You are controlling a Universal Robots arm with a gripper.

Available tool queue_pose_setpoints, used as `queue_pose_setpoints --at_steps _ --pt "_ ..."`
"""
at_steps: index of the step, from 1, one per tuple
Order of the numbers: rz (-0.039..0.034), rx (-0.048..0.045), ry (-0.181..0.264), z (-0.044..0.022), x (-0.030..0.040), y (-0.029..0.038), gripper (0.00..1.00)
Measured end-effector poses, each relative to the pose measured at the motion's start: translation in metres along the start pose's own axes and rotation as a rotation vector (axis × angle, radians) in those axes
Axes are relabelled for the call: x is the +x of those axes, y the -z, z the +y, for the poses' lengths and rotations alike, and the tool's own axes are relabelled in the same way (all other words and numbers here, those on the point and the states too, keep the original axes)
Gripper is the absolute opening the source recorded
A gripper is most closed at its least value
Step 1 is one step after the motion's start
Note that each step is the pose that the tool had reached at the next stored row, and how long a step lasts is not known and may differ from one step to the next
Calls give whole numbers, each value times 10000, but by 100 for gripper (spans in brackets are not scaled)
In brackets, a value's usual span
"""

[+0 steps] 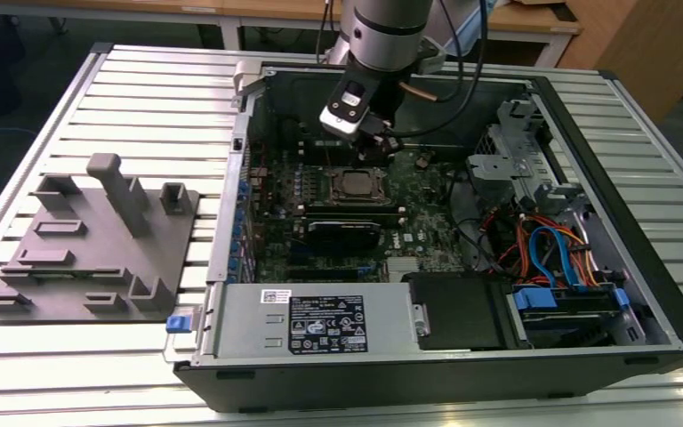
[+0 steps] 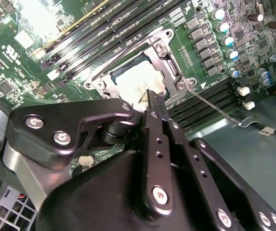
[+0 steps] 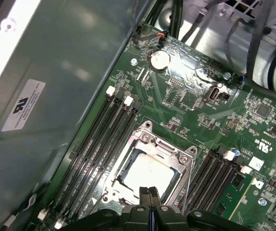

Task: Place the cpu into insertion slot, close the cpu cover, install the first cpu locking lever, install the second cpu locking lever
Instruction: 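Install the first cpu locking lever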

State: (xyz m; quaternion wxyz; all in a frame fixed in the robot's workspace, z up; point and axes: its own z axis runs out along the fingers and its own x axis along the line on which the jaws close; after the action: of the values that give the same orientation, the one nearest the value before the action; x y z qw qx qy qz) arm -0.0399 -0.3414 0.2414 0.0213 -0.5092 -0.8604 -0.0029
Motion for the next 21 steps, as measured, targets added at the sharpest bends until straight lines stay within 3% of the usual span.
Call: queue_pose_setpoints --at_steps 4,17,21 --pt "-3 8 190 0 0 0 10" --pt "-5 6 199 0 0 0 10" --pt "-74 -126 203 -3 2 -1 10"
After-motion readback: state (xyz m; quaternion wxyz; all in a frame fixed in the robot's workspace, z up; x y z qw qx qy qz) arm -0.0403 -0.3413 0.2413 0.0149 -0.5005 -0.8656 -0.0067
